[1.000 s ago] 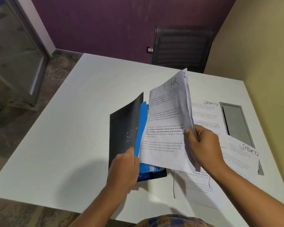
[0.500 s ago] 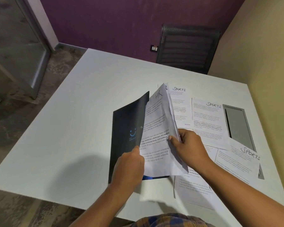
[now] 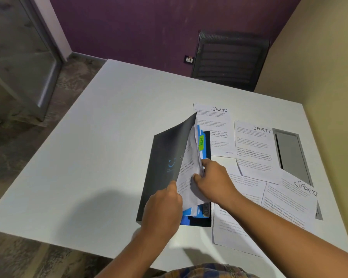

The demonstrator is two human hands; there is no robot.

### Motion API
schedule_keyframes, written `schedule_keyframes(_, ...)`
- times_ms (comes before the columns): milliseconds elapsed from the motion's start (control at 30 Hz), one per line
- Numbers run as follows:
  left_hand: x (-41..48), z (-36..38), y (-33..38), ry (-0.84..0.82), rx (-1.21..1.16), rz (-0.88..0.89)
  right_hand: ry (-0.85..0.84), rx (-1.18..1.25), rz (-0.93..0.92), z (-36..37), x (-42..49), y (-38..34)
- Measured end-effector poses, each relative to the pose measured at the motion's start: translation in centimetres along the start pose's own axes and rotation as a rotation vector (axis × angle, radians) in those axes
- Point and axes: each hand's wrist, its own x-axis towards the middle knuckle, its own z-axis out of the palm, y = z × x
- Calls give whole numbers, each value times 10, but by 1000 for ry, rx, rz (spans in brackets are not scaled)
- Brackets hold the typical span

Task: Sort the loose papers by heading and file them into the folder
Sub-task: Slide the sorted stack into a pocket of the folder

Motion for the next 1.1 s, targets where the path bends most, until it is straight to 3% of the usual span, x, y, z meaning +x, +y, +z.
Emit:
schedule_keyframes(400,9,26,-1,156,115,71,420,353,80,8,-15,5)
schedule_keyframes(600,9,29,7,259,-50,74,73,8,95,23,-18,3)
schedule_keyframes(800,8,35,6,229,-68,87,69,-51,-15,17,-22,1)
schedule_keyframes(900,13,35,7,183,-96,68,-57,-164,-82,17,-21,3)
schedule_keyframes(1000,16,27,13,157,-281,-14,-232,-189,7,18,-16,8)
schedule_keyframes(1100,23,31,12,146,-318,-76,-180,-111,90,14,-10,23)
